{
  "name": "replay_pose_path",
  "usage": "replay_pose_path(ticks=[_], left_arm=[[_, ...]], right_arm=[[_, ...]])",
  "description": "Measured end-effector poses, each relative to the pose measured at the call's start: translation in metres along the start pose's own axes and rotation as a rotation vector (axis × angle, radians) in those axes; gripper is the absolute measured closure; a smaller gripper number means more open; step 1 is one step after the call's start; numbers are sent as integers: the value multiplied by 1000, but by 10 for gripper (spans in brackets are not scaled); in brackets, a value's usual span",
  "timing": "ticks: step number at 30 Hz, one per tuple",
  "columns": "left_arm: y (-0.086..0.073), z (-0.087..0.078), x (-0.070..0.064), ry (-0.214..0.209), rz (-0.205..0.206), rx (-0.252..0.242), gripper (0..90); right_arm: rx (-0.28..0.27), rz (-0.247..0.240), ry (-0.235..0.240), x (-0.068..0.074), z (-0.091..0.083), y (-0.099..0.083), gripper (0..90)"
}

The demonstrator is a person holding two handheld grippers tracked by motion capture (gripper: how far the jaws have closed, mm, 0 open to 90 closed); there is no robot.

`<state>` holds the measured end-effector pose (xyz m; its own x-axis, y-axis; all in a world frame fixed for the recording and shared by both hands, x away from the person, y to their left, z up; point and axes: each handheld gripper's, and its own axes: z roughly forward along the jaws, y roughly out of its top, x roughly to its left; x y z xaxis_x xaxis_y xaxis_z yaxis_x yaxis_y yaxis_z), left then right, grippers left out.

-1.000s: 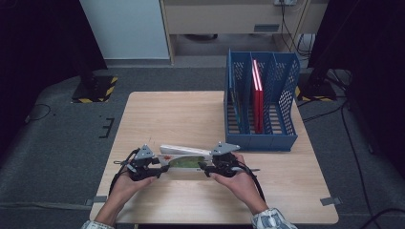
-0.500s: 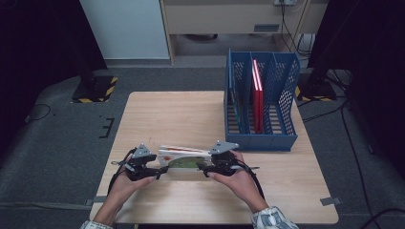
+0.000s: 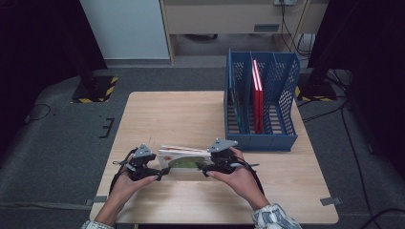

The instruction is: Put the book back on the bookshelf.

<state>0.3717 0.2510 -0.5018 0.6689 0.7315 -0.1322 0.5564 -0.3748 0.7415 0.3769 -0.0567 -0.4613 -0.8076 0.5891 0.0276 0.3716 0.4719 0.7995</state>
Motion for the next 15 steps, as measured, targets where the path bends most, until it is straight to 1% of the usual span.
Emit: replay_pose_path(ticks=[2, 3, 4, 5, 6, 10, 12, 15], left_arm=[[0, -1, 1, 7, -6, -12, 122], [0, -1, 1, 7, -6, -12, 134], [1, -2, 2, 21, -11, -31, 146], [1, -2, 2, 21, -11, -31, 153], [1, -3, 4, 33, -23, -49, 159], [1, -5, 8, 57, -46, -75, 179], [1, -5, 9, 58, -52, -74, 178], [1, -4, 9, 69, -48, -74, 179]], right_arm=[[0, -1, 5, 0, 0, 1, 336], [0, -1, 5, 0, 0, 1, 336], [5, -8, 16, 0, -1, 2, 374], [5, -13, 22, 0, -1, 2, 384], [7, -15, 24, 1, -1, 3, 397], [13, -27, 29, 3, -3, 5, 417], [14, -29, 31, 4, -4, 5, 434], [20, -34, 42, 5, -6, 6, 448]])
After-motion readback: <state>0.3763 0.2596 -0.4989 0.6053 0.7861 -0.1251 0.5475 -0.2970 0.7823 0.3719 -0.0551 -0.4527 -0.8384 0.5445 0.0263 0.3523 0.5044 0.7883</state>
